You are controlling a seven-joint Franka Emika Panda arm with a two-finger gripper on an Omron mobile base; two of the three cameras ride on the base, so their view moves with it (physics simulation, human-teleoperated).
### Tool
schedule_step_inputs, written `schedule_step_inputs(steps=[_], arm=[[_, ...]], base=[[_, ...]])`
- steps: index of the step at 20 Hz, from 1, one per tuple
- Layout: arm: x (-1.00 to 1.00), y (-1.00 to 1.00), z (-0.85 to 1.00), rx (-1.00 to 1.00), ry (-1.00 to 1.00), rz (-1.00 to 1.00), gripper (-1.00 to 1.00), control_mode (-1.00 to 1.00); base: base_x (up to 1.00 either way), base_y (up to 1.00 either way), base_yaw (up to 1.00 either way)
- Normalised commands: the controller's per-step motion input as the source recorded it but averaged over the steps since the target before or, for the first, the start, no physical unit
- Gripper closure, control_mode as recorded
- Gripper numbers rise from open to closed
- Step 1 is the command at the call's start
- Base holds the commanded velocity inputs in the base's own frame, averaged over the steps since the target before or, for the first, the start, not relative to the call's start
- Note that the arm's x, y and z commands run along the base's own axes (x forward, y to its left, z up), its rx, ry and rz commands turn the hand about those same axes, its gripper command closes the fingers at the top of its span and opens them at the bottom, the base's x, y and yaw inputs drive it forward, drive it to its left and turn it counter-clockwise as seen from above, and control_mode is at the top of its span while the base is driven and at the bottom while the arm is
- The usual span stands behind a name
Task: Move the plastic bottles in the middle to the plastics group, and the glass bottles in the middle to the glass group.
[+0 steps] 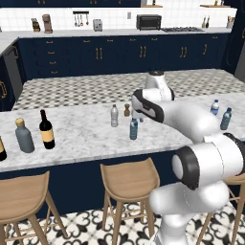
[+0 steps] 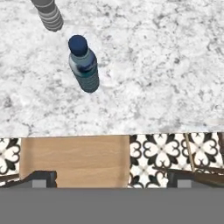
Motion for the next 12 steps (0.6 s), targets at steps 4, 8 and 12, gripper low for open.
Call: schedule_step_inputs(steps=[4, 8, 12], arm=[[0.64, -0.02, -0.21, 0.00, -0.16, 0.12, -1.00, -1.00], [0.63, 0.01, -0.24, 0.00, -0.12, 0.12, -1.00, -1.00], [0.21, 0.17, -0.24, 0.00, -0.14, 0.10, -1.00, -1.00]], base=[[0.00, 0.00, 0.00], [0.00, 0.00, 0.00], [0.00, 0.00, 0.00]])
